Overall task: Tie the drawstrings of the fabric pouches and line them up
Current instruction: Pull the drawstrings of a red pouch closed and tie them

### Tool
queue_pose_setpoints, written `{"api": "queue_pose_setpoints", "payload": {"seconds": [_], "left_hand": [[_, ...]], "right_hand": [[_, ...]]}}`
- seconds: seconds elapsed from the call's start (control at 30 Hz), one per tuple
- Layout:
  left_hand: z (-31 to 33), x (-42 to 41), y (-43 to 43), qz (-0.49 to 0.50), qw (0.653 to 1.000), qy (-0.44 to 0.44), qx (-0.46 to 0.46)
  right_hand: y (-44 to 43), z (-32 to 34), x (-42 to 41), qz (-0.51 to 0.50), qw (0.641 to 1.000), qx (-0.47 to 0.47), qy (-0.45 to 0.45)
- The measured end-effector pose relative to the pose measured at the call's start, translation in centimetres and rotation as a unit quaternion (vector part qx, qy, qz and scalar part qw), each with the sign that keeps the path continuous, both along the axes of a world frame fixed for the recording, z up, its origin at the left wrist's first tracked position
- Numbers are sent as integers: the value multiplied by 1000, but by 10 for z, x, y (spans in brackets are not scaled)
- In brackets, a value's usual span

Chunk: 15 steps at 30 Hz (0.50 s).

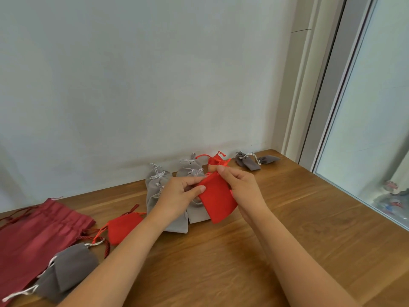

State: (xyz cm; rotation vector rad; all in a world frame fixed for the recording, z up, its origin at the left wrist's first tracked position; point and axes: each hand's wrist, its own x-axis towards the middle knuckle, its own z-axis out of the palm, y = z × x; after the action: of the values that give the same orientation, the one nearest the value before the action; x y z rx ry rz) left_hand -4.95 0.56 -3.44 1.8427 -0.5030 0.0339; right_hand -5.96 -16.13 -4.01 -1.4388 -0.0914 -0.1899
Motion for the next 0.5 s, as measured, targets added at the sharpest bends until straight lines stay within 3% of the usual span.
{"api": "queue_pose_setpoints", "payload": {"seconds": [0.23, 0.5], "left_hand": [[1, 8, 6, 3, 997, 77, 27], [-14, 12, 18, 25, 984, 156, -77]], "right_hand": [[-8, -8, 8, 80, 984, 157, -2], [-6, -11, 16, 60, 964, 258, 34]]}}
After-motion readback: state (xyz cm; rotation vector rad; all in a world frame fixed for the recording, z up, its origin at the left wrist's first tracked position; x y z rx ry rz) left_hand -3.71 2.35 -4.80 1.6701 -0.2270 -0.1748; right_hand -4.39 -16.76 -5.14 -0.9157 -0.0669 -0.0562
